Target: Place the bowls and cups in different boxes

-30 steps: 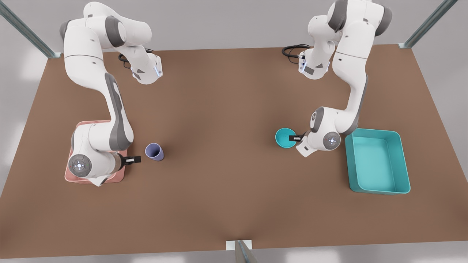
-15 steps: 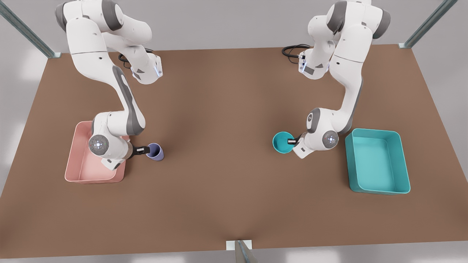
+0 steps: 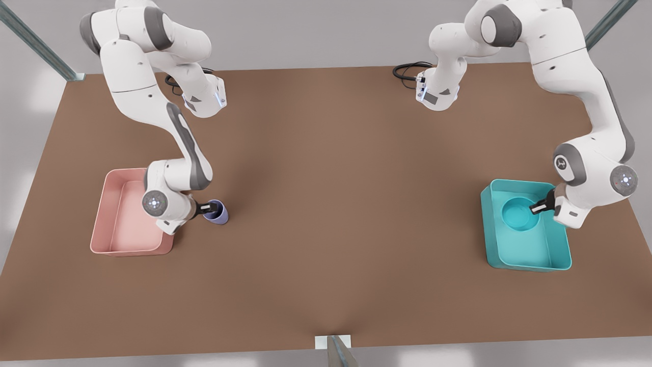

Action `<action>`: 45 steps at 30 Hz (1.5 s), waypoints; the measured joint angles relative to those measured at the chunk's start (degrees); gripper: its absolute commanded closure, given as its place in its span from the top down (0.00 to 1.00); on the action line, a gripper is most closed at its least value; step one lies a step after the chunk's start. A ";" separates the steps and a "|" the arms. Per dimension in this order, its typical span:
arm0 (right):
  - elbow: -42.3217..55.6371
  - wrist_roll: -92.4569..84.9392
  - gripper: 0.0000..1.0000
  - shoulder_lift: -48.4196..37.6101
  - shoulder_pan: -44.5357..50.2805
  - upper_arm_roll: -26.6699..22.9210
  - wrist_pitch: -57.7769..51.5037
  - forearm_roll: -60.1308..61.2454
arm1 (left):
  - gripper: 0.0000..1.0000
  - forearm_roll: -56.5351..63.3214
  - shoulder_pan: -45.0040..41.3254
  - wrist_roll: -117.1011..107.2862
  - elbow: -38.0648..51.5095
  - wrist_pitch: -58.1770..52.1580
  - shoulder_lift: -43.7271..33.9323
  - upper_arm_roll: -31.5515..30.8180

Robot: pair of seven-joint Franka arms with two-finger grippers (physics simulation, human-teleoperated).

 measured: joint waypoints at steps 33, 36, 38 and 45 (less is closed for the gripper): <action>22.96 -27.37 0.21 7.71 -15.66 -6.68 -16.52 -3.35 | 1.00 7.30 0.13 1.03 17.66 -27.54 -8.51 -21.18; 22.59 -30.38 0.21 8.92 -15.73 -6.65 -14.75 -3.20 | 1.00 7.23 0.21 0.19 18.76 -31.86 -8.57 -21.70; 22.02 -32.04 1.00 9.31 -15.74 -6.65 -13.79 -2.85 | 1.00 7.21 0.48 -0.28 18.93 -33.74 -8.48 -21.77; 21.59 -35.66 1.00 9.37 -15.75 -6.50 -11.94 -2.42 | 1.00 7.17 0.30 -1.60 18.99 -37.19 -8.62 -21.88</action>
